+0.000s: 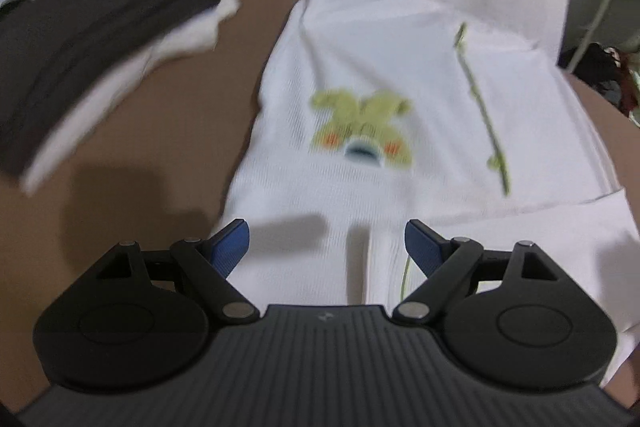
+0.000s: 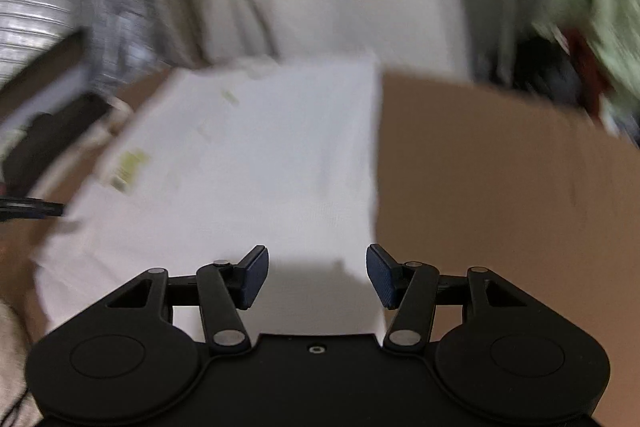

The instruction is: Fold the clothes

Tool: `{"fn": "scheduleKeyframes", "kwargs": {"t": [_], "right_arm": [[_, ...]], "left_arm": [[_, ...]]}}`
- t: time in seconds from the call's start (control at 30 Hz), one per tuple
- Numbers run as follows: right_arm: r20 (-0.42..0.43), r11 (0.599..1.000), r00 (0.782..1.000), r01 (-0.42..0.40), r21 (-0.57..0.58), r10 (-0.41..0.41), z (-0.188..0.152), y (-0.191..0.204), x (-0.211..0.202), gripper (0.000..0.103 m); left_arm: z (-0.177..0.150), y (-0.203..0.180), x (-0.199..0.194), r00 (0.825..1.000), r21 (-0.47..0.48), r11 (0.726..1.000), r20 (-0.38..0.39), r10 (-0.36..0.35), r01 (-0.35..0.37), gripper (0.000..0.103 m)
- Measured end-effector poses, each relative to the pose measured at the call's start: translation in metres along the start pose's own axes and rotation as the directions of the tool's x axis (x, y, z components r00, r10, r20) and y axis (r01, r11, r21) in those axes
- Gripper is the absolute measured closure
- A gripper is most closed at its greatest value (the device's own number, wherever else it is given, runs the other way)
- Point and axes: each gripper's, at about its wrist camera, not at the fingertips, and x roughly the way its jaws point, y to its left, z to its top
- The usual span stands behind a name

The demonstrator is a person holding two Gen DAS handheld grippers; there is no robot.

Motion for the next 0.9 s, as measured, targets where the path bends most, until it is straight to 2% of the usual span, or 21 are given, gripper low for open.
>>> {"fn": "scheduleKeyframes", "kwargs": {"t": [0.03,0.1,0.2,0.33,0.37,0.47,0.53,0.57,0.63,0.73,0.8,0.9], "right_arm": [[0.016,0.999,0.999,-0.028,-0.023,0.028,0.016,0.001,0.002,0.038],[0.028,0.994,0.996,-0.084,-0.063,0.086,0.051,0.002,0.011,0.021],[-0.01,0.995,0.996,-0.094,-0.044,0.093,0.095,-0.003,0.048,0.02],[-0.093,0.985,0.992,-0.075,0.155,0.09,0.136,-0.028,0.112,0.02],[-0.099,0.975,0.991,-0.068,0.211,0.09,0.143,-0.035,0.125,0.02],[-0.09,0.933,0.986,-0.099,0.346,0.139,0.16,-0.05,0.155,0.02],[-0.079,0.884,0.977,-0.144,0.444,0.199,0.163,-0.058,0.173,0.02],[-0.072,0.854,0.971,-0.164,0.494,0.228,0.164,-0.062,0.181,0.02],[-0.063,0.821,0.97,-0.164,0.547,0.236,0.164,-0.067,0.201,0.02],[-0.079,0.863,0.985,-0.094,0.496,0.153,0.169,-0.067,0.229,0.02],[-0.089,0.907,0.993,-0.031,0.42,0.075,0.178,-0.069,0.248,0.02],[-0.085,0.944,0.996,0.048,0.327,-0.022,0.195,-0.08,0.276,0.02]], "left_arm": [[0.014,-0.001,0.001,1.0,0.02,1.0,0.011,-0.013,0.012,0.018],[0.043,-0.003,0.006,0.998,0.041,0.998,0.047,-0.041,0.039,0.018],[0.084,-0.002,0.027,0.995,0.083,0.996,0.096,-0.037,0.029,0.018],[0.124,0.011,0.06,0.99,0.109,0.991,0.129,0.06,-0.074,0.018],[0.132,0.017,0.066,0.989,0.093,0.992,0.131,0.075,-0.087,0.018],[0.151,0.037,0.08,0.991,-0.015,0.998,0.119,0.061,-0.06,0.018],[0.161,0.046,0.092,0.99,-0.112,0.988,0.088,0.115,-0.104,0.018],[0.166,0.048,0.1,0.988,-0.123,0.985,0.079,0.129,-0.119,0.018],[0.175,0.047,0.117,0.988,-0.093,0.987,0.077,0.135,-0.128,0.018],[0.187,0.045,0.145,0.99,-0.066,0.993,0.099,0.102,-0.096,0.018],[0.197,0.045,0.167,0.993,-0.079,0.995,0.099,0.064,-0.056,0.018],[0.213,0.053,0.204,0.997,-0.13,0.991,0.067,0.028,-0.019,0.018]]}}
